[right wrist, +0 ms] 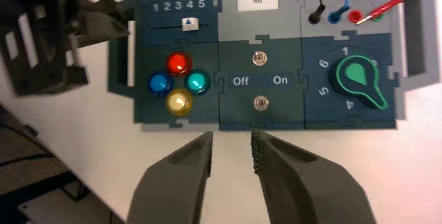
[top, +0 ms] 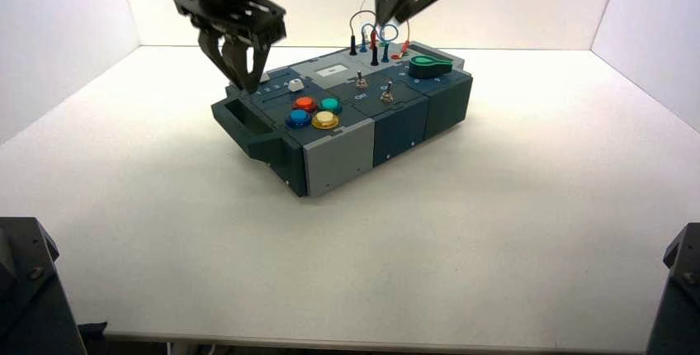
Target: Flip the bottom switch on with the right gripper.
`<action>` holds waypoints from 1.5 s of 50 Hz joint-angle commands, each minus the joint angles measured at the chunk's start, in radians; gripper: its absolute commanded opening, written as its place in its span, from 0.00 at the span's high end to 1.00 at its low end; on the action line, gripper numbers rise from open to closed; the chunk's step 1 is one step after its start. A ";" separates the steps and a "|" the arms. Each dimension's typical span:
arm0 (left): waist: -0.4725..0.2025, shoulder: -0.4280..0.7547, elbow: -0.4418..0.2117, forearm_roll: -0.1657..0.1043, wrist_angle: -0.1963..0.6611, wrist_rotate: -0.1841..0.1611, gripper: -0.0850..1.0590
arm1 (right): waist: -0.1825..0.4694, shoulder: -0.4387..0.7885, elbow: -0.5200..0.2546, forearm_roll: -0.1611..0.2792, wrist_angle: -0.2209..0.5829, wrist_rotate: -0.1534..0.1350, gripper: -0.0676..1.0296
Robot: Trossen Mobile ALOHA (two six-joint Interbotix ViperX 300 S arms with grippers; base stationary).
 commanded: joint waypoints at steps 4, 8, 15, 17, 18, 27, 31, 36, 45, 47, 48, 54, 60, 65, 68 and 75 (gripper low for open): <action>-0.005 -0.081 -0.003 0.002 0.008 -0.008 0.57 | 0.005 -0.160 0.017 -0.002 0.035 -0.003 0.46; -0.005 -0.114 0.005 0.002 0.008 -0.014 0.51 | 0.005 -0.224 0.040 -0.003 0.040 -0.005 0.38; -0.005 -0.176 0.012 0.003 0.009 -0.021 0.42 | 0.005 -0.311 0.094 -0.005 0.043 -0.003 0.32; -0.003 -0.193 0.015 0.005 0.011 -0.025 0.40 | 0.002 -0.333 0.115 -0.005 0.049 -0.005 0.32; -0.002 -0.204 0.017 0.005 0.012 -0.026 0.38 | 0.002 -0.337 0.120 -0.005 0.049 -0.005 0.32; 0.015 -0.296 0.037 0.014 0.025 -0.025 0.21 | 0.002 -0.400 0.201 -0.008 0.052 0.000 0.30; 0.029 -0.328 0.057 0.012 0.020 -0.026 0.19 | -0.002 -0.433 0.238 -0.011 0.049 0.000 0.30; 0.038 -0.356 0.095 0.012 -0.015 -0.026 0.19 | -0.003 -0.474 0.279 -0.021 0.040 -0.002 0.30; 0.041 -0.356 0.126 0.014 -0.063 -0.026 0.19 | -0.008 -0.523 0.336 -0.054 0.031 -0.002 0.30; 0.041 -0.356 0.124 0.012 -0.061 -0.026 0.19 | -0.009 -0.529 0.347 -0.058 0.031 0.000 0.30; 0.041 -0.354 0.124 0.014 -0.061 -0.026 0.19 | -0.011 -0.534 0.354 -0.060 0.031 0.000 0.30; 0.043 -0.356 0.124 0.015 -0.061 -0.026 0.19 | -0.011 -0.557 0.380 -0.064 0.025 -0.002 0.30; 0.044 -0.359 0.127 0.023 -0.063 -0.026 0.19 | -0.011 -0.604 0.390 -0.064 0.012 0.000 0.30; 0.044 -0.362 0.127 0.021 -0.063 -0.026 0.19 | -0.012 -0.643 0.399 -0.066 0.005 0.000 0.30; 0.044 -0.370 0.132 0.021 -0.067 -0.026 0.19 | -0.012 -0.680 0.410 -0.067 0.000 0.005 0.30; 0.044 -0.362 0.133 0.021 -0.072 -0.026 0.19 | -0.012 -0.715 0.419 -0.067 -0.003 0.014 0.30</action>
